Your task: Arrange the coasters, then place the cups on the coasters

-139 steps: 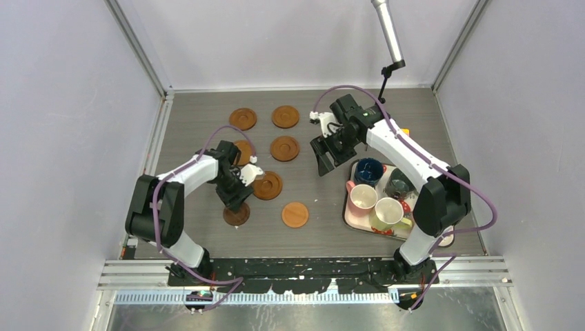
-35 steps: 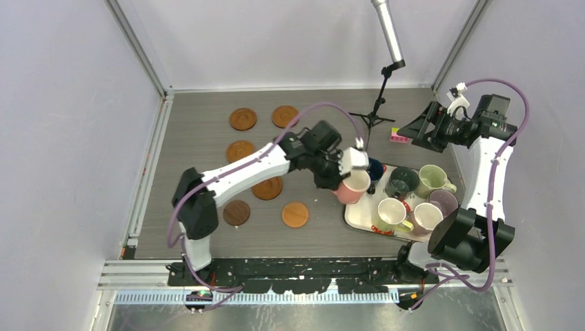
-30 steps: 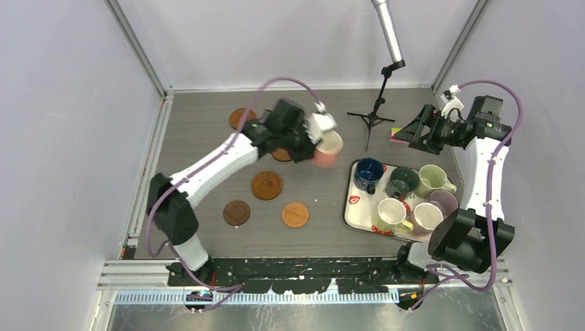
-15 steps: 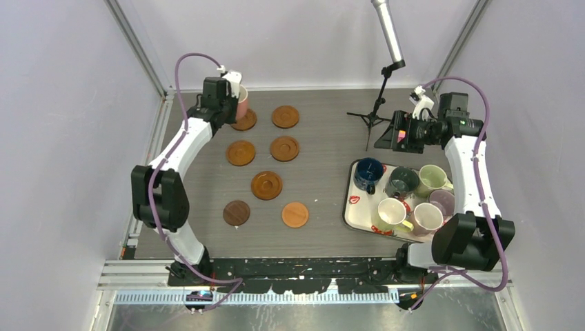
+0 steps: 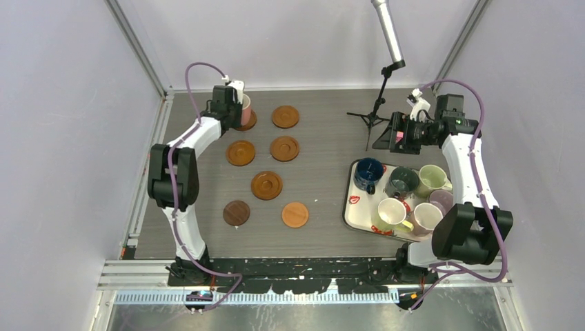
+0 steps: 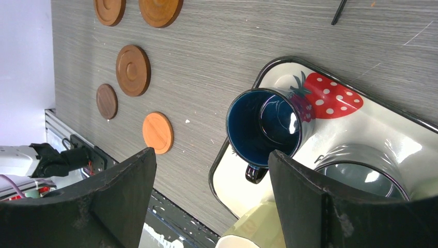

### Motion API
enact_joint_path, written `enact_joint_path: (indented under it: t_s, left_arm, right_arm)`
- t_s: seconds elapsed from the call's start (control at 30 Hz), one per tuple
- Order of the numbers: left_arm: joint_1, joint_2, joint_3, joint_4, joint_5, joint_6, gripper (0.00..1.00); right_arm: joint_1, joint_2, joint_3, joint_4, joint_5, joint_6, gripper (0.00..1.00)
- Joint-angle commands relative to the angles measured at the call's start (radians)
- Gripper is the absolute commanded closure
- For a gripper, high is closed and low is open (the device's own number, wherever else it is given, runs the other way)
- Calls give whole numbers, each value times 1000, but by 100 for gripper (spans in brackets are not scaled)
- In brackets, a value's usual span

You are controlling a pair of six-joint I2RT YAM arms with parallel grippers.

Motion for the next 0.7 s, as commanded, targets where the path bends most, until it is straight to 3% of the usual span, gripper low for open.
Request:
enact_joint_path:
  t_s: [0.0, 0.43, 0.67]
  left_arm:
    - [27, 1, 39, 194, 40, -61, 100]
    - [59, 61, 16, 331, 125, -63, 100]
    - [59, 88, 37, 328, 128, -55, 100]
  right_arm:
    - [1, -11, 7, 39, -30, -12, 16]
    - [-1, 0, 8, 40, -31, -12, 16]
    - [-1, 10, 12, 40, -30, -12, 16]
